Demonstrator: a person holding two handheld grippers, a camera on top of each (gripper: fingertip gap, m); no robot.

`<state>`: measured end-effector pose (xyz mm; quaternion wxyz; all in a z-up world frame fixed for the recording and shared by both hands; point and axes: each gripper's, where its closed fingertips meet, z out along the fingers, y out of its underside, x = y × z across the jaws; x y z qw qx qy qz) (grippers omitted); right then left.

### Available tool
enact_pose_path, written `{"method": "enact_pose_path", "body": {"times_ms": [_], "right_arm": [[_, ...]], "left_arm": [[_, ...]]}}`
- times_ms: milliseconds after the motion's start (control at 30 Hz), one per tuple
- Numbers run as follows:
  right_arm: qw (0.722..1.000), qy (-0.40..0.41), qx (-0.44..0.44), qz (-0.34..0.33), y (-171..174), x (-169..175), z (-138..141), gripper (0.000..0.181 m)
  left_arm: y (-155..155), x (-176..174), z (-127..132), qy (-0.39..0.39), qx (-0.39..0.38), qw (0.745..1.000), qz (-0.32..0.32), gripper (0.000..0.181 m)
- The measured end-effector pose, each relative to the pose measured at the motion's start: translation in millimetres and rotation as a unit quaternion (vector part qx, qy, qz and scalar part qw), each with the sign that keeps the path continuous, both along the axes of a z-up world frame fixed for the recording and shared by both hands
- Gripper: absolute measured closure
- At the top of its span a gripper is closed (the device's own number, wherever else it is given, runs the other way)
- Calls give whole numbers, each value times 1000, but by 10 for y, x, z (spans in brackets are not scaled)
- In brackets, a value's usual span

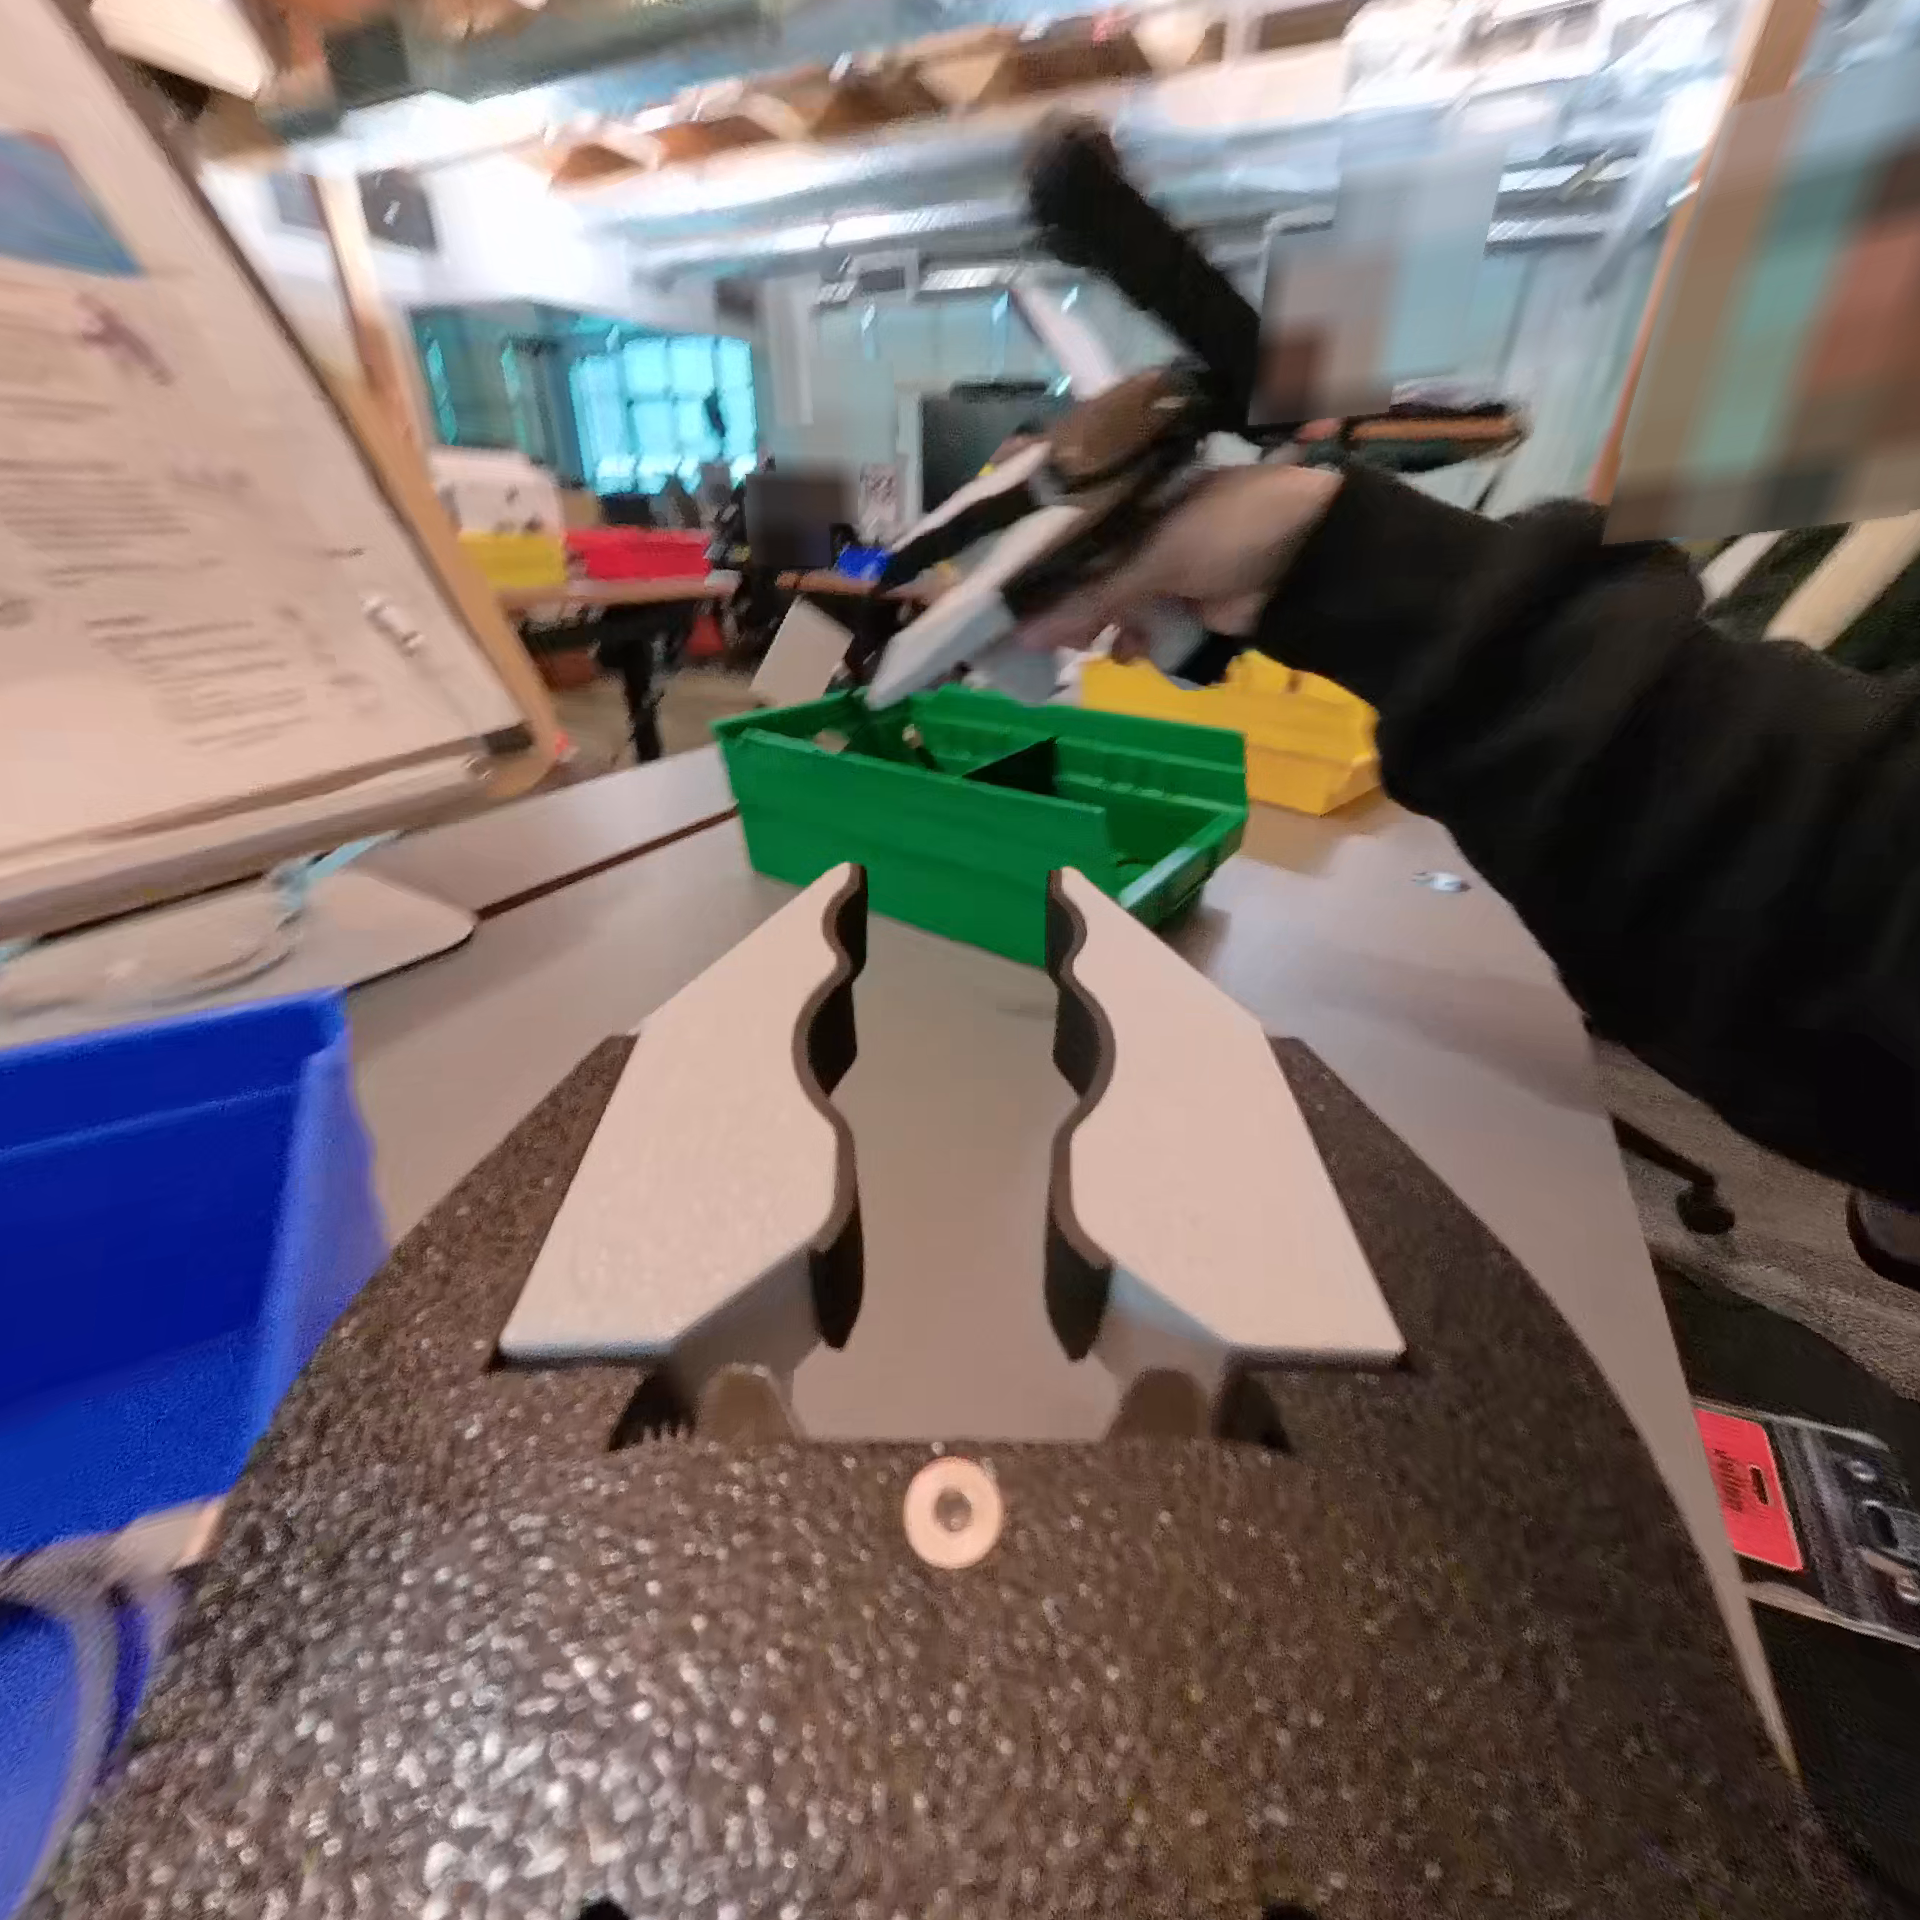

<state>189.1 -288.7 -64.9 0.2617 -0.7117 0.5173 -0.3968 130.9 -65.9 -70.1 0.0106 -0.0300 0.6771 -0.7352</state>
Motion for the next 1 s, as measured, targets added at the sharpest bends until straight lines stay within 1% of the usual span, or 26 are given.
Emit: {"method": "enact_pose_path", "body": {"times_ms": [67, 100, 167, 233, 267, 300, 333, 367, 400, 467, 500, 533, 567, 633, 700, 733, 767, 867, 933, 1000], "right_arm": [[997, -25, 47, 56, 474, -151, -141, 80], [996, -23, 53, 74, 634, -242, -253, 80], [995, -17, 53, 85, 847, -443, -489, 81], [994, -16, 49, 93, 991, -651, -652, 81], [994, -18, 47, 94, 1034, -750, -712, 82], [994, -18, 49, 97, 1072, -848, -763, 82], [993, -18, 55, 100, 1110, -933, -802, 83], [993, -18, 59, 104, 1138, -1006, -833, 84], [992, -16, 59, 106, 1149, -1065, -861, 86], [993, 0, 51, 109, 1138, -1161, -897, 86], [994, 1, 44, 100, 1097, -1189, -882, 86], [995, -6, 38, 88, 1052, -1198, -845, 86], [996, -9, 39, 84, 1042, -1210, -814, 87], [994, -10, 45, 95, 1095, -1241, -779, 87], [994, -8, 42, 103, 1135, -1263, -780, 87], [994, -2, 38, 107, 1149, -1277, -801, 87], [994, 3, 32, 109, 1154, -1285, -823, 87], [994, 8, 18, 107, 1151, -1271, -853, 87], [994, 4, 25, 110, 1181, -1248, -850, 88], [993, -6, 42, 109, 1210, -1211, -822, 89]], "left_arm": [[173, 163, 28, 15, 65, 997, 48, 149], [309, 261, 20, 11, 105, 992, 76, 148], [699, 555, -49, -16, 193, 969, 154, 147], [1190, 905, -203, -35, 283, 928, 239, 147], [1400, 1033, -299, -30, 316, 910, 265, 147], [1560, 1146, -408, -16, 339, 897, 283, 147], [1661, 1223, -550, 2, 360, 888, 285, 144], [1724, 1255, -728, 19, 390, 879, 274, 139], [1780, 1280, -910, 32, 424, 865, 266, 135], [1853, 1334, -1204, 42, 488, 832, 261, 134], [1809, 1335, -1240, 48, 495, 830, 253, 143], [1764, 1317, -1264, 53, 501, 828, 244, 139], [1759, 1291, -1313, 55, 523, 817, 236, 142], [1792, 1309, -1410, 51, 574, 782, 237, 138], [1786, 1311, -1543, 44, 610, 758, 226, 135], [1725, 1299, -1573, 55, 606, 762, 219, 151], [1679, 1318, -1582, 67, 599, 766, 223, 152], [1649, 1346, -1599, 102, 588, 768, 234, 157], [1652, 1374, -1585, 77, 587, 773, 228, 160], [1692, 1478, -1488, 20, 578, 774, 257, 162]]}}
